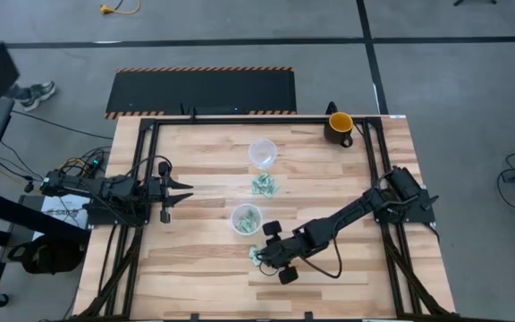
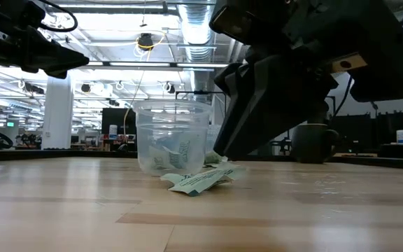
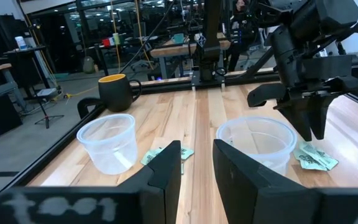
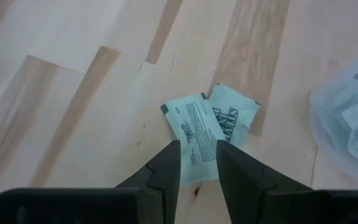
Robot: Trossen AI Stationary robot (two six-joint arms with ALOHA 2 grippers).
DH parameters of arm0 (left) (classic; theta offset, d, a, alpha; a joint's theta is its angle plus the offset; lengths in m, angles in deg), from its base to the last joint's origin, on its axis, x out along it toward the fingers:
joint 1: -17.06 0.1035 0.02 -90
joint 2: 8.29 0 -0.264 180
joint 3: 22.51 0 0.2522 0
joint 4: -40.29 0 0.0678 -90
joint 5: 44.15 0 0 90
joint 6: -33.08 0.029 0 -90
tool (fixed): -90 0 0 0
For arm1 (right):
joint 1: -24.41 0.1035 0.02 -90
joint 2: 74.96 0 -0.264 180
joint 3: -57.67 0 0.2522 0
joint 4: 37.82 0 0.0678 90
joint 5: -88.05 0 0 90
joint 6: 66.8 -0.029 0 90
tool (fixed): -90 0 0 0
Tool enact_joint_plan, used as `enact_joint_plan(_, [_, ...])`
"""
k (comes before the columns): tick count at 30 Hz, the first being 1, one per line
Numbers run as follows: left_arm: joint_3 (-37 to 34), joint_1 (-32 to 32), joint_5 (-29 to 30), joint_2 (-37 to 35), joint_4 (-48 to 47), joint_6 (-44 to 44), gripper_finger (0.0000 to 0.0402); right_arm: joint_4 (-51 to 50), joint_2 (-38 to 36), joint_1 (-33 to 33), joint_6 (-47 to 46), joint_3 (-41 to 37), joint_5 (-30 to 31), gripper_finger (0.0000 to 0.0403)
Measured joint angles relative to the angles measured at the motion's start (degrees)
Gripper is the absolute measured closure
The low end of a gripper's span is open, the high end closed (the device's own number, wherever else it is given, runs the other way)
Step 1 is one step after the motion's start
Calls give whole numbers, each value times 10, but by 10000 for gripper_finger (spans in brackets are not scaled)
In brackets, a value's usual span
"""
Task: Pick and place items into bin
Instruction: Put the bottom right stevia packet into the bottom bin
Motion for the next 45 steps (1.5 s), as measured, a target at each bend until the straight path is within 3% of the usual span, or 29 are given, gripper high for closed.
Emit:
enact_joint_plan(19, [0, 0, 0, 0, 0, 0, 317, 2, 37, -9, -1, 1, -3, 308])
enact_joint_plan(32, [0, 0, 0, 0, 0, 0, 317, -12, 37, -6, -20, 1, -6, 397])
enact_joint_plan(45, [0, 0, 0, 0, 0, 0, 317, -13, 37, 2, -31, 1, -7, 402])
